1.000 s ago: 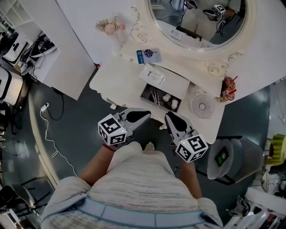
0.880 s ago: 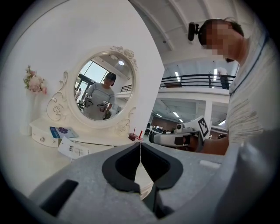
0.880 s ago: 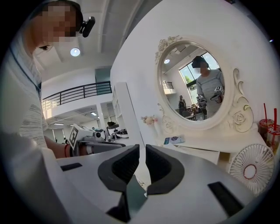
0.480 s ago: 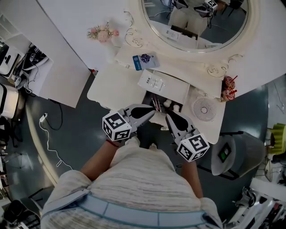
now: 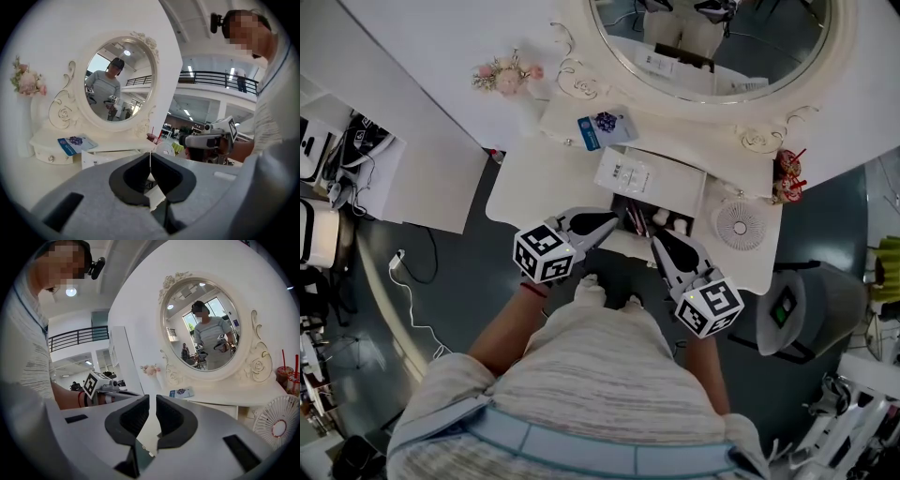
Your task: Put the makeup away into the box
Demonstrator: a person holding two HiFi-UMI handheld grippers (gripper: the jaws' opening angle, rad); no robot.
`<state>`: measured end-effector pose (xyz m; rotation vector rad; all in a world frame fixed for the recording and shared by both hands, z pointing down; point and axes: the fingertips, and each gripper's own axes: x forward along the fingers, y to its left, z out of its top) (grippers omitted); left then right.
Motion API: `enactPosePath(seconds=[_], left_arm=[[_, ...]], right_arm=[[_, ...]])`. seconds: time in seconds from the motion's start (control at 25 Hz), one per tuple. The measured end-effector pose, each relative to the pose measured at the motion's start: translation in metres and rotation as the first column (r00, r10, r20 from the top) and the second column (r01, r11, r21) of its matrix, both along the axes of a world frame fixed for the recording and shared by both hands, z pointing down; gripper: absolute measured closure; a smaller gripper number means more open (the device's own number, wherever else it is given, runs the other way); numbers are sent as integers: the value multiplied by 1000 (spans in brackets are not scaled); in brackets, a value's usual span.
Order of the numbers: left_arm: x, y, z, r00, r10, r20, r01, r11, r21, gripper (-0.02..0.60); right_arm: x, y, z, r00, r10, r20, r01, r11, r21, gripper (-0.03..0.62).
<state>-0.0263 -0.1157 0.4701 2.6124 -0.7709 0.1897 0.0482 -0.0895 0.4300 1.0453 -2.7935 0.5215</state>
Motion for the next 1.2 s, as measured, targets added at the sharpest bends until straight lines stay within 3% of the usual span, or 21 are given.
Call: enactPosePath(seconds=[0.28, 0.36, 0.64, 0.8, 1.2], left_arm=[[-26, -26, 31, 993, -25, 111, 33, 997, -76, 557], [-32, -34, 39, 990, -30, 138, 45, 994, -103, 481], [-45, -59, 60, 976, -42, 213, 79, 983, -168, 416], [-51, -76, 71, 978, -71, 195, 120, 960, -252, 365], [-63, -117, 100, 967, -111, 230, 191, 911, -365, 359]], right_arm=[[-2, -1, 3, 1000, 25, -7, -25, 1000, -7, 583], [-2, -2, 4, 999, 35, -6, -35, 999, -11, 583], [-4, -5, 8, 999, 53, -9, -53, 998, -17, 583], [-4, -6, 9, 997, 71, -9, -71, 997, -22, 583], [-1, -15, 13, 994, 107, -12, -108, 994, -33, 583]])
